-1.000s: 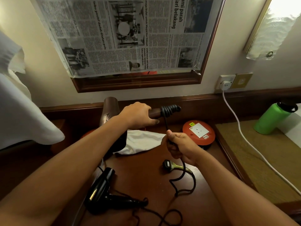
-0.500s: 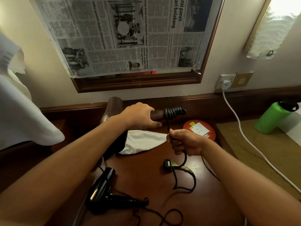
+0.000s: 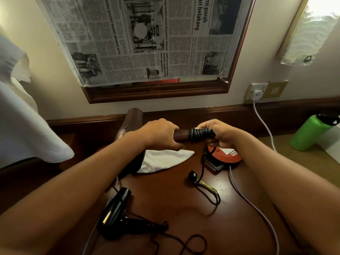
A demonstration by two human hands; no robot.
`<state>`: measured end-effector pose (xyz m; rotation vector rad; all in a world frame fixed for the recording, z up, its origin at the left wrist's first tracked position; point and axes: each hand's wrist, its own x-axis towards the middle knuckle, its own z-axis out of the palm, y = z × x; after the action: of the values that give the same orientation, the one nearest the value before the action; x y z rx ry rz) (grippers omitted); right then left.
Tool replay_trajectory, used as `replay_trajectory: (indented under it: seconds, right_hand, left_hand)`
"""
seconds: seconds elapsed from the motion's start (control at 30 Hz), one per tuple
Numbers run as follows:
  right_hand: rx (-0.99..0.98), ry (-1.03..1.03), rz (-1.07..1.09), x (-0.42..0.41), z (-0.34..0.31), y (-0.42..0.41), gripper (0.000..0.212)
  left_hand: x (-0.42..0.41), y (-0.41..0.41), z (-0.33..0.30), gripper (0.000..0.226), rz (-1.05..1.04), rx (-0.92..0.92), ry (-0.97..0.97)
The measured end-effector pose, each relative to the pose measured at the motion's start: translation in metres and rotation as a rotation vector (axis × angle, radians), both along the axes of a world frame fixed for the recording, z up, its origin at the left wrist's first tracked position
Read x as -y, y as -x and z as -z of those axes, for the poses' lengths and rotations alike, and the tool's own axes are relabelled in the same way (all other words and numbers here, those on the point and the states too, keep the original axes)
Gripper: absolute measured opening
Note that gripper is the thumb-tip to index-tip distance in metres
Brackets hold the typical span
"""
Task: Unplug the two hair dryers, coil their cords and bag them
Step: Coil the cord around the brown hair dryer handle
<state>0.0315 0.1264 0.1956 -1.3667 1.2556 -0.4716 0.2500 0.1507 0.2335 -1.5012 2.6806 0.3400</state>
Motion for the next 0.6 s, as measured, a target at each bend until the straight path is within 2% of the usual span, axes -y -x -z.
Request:
replay_trajectory:
  seconds: [0.07,0.17,0.47,0.6]
  right_hand:
    - [-0.082,0.039,-0.050,0.004,-0.010,-0.002,0.016]
    - [-0.177,0.153,-0.107,0.006,-0.021,-0.005,0.016]
    - [-0.366,0.478,-0.149,-0.009,-0.039,-0.015,0.012]
    - [-0.463,0.559,-0.155,-0.018,-0.038,-0.020,0.015]
  left_hand:
    - [-0.002,0.002,0.001,0.031,0.021,0.049,0.028]
    - [-0.004,0.007,0.005,0.032,0.052,0.129,0.077]
    - [-0.003,0.013,0.018,0.030,-0.025,0.169,0.101]
    - [-0.002,0.016,0.025,0.028,-0.056,0.189,0.102]
